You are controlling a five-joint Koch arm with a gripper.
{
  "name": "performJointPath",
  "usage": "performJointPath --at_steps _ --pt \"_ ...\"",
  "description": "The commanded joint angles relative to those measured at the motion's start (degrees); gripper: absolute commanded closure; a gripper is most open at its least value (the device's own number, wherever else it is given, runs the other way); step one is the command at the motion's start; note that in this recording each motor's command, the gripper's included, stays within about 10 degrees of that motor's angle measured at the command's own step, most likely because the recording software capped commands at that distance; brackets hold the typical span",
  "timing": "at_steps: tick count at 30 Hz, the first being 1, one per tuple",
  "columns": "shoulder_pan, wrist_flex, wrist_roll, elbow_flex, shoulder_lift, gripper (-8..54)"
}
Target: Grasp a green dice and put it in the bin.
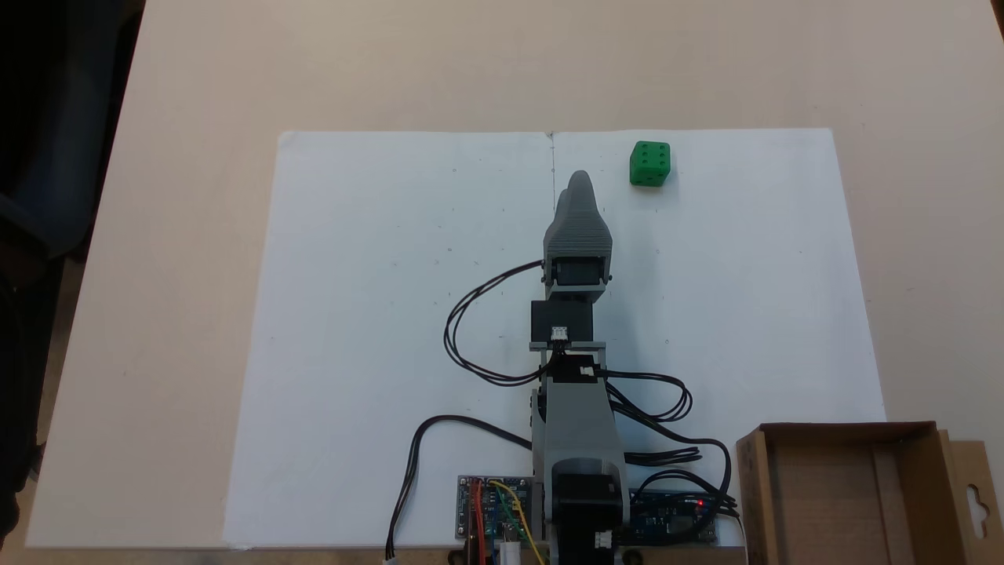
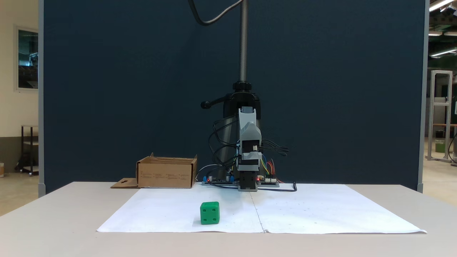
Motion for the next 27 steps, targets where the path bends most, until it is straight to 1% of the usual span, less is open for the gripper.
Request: performJointPath --at_steps 1,27 --pt "5.45 5.01 -4.31 3.78 6.33 2.3" --pt "4.48 6.77 -4.39 3.08 6.33 2.5"
